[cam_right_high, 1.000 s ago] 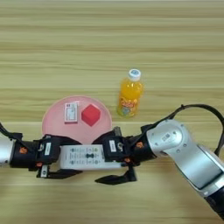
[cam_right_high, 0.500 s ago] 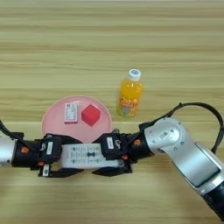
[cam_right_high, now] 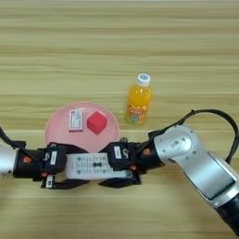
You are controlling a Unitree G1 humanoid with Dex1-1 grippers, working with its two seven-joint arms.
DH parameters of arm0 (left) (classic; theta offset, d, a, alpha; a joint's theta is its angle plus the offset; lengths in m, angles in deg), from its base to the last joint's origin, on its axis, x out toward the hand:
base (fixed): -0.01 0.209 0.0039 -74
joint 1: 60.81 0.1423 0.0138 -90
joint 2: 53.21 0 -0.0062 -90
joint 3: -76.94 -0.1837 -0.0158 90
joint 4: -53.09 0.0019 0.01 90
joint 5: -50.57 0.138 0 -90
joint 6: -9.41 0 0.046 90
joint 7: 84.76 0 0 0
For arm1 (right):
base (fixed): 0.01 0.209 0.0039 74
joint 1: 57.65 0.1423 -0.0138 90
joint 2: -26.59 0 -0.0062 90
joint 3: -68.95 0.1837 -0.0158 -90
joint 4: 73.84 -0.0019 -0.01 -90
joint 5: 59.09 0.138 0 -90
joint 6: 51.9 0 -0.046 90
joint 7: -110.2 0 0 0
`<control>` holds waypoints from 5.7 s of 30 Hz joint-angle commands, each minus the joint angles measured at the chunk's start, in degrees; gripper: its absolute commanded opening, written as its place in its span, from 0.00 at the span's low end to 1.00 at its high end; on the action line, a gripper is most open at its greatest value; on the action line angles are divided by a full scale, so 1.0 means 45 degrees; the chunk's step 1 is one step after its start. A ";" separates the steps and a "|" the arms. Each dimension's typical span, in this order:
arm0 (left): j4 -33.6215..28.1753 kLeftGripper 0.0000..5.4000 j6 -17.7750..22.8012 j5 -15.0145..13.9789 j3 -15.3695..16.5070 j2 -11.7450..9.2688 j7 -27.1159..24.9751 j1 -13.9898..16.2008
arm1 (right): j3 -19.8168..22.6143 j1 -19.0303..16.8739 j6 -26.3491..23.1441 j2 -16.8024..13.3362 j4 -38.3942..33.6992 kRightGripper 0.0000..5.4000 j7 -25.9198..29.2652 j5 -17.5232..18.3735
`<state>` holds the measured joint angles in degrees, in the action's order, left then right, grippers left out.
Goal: Move the objects on the table
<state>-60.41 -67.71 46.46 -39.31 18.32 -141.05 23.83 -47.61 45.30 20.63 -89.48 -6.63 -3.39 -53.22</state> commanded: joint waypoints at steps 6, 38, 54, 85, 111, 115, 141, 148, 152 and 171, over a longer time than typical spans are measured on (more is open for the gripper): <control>0.0167 0.72 -0.0085 0.0295 -0.0116 -0.0005 0.0136 -0.0125 | 0.0200 0.0274 -0.0001 0.0135 -0.0187 0.54 0.0031 0.0150; -0.0439 1.00 0.0402 -0.2875 0.2254 0.1449 0.1293 -0.0636 | 0.2702 -0.2821 0.1203 -0.0448 0.0260 0.54 -0.0487 0.1532; 0.2963 1.00 -0.1819 -0.1215 0.5829 0.4411 0.7856 -0.1197 | 0.4373 -0.4069 0.2667 -0.0530 0.2579 0.54 -0.1958 0.0810; 0.6952 1.00 -0.4827 -0.0696 0.7067 0.6051 1.0424 -0.0866 | 0.3864 -0.3080 0.2490 -0.0189 0.5102 0.54 -0.3044 -0.0763; 0.7533 1.00 -0.5628 -0.0178 0.6801 0.6118 1.0595 -0.0915 | 0.5725 -0.3069 0.1727 -0.0367 0.3143 0.99 -0.2789 0.1220; 0.7732 1.00 -0.5768 -0.0121 0.6794 0.6109 1.0617 -0.0991 | 0.6187 -0.3259 0.1342 -0.0462 0.2482 0.99 -0.2682 0.1818; 0.8270 1.00 -0.6927 0.0034 0.6887 0.6185 1.1026 -0.1019 | 0.6531 -0.1909 0.1524 0.4031 0.1860 0.99 -0.7338 0.2404; 0.8224 1.00 -0.7698 0.0021 0.7229 0.6262 1.1553 -0.0850 | 0.6327 -0.1374 0.1626 0.5013 0.2455 0.99 -0.8333 0.2210; 0.8147 1.00 -0.8044 0.0324 0.7240 0.6237 1.1783 -0.0762 | 0.6129 -0.0759 0.1749 0.5418 0.3456 0.99 -0.8729 0.1855; 0.8217 1.00 -0.8282 0.0306 0.7310 0.6402 1.1869 -0.0747 | 0.6187 0.0626 0.2323 0.6046 0.5941 0.95 -0.9718 0.1033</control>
<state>-23.46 -104.23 47.72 -6.41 46.95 -87.93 20.61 -19.70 46.78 31.13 -62.57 19.02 -46.88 -48.12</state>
